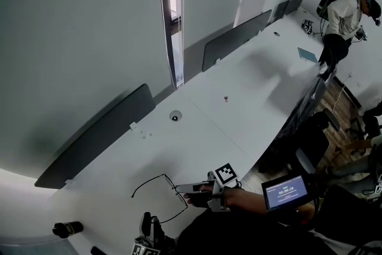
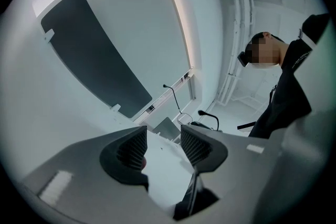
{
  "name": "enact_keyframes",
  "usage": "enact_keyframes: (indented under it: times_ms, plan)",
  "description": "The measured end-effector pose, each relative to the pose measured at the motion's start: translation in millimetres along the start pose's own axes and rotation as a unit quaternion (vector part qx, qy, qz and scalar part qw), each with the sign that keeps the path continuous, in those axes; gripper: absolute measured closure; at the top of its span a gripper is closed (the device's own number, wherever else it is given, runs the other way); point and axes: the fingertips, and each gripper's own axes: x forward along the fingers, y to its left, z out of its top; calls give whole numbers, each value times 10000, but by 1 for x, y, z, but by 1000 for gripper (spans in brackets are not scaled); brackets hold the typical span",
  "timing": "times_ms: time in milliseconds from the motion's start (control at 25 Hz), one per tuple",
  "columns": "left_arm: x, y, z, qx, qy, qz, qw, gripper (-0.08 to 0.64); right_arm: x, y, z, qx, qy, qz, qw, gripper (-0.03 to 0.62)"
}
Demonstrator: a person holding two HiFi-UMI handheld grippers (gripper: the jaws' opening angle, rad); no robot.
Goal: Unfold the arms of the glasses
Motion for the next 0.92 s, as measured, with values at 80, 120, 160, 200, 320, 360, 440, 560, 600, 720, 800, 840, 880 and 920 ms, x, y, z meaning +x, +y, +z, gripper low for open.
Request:
enact_keyframes:
  times_ms: [80, 120, 160, 200, 320, 360, 440, 560, 600, 720, 800, 840, 880, 920]
  plan:
    - [1, 0, -3, -16, 32, -21, 10000, 370, 0, 1, 0, -17, -3, 4, 10000, 583]
    - [2, 0, -5, -25, 50, -32, 10000, 370, -1, 0, 0, -4, -14, 9, 10000, 583]
    - [2, 0, -6, -33, 69, -43, 10000, 371, 0, 0, 0, 10, -21, 9, 10000, 583]
    - [3, -1, -8, -41, 89, -55, 9999, 371, 0, -1, -1, 23, -22, 5, 10000, 583]
    - [5, -1, -13, -66, 150, -90, 9998, 371, 0, -1, -2, 49, -29, 25, 10000, 583]
    - [5, -1, -15, -75, 171, -102, 9998, 371, 1, 0, -2, 51, -39, 33, 10000, 583]
    - [6, -2, -19, -93, 213, -126, 9997, 371, 1, 0, -1, 65, -53, 26, 10000, 583]
    - [7, -3, -24, -120, 276, -161, 9994, 371, 1, 0, 0, 91, -62, 28, 9999, 583]
    - [8, -3, -26, -129, 297, -172, 9993, 371, 1, 0, 0, 87, -60, 32, 9999, 583]
    - [10, -3, -31, -149, 352, -205, 9991, 371, 1, 1, 0, 94, -53, 62, 9999, 583]
    - [13, -3, -34, -155, 380, -226, 9989, 371, -2, 3, 2, 114, -147, 96, 9998, 583]
    - [15, -2, -35, -153, 390, -235, 9988, 371, -5, 5, 3, 119, -230, 103, 9996, 583]
    - [18, -2, -36, -149, 397, -245, 9988, 371, -9, 6, 5, 118, -320, 102, 9994, 583]
    - [21, -1, -37, -144, 403, -254, 9988, 371, -13, 8, 6, 114, -412, 98, 9990, 583]
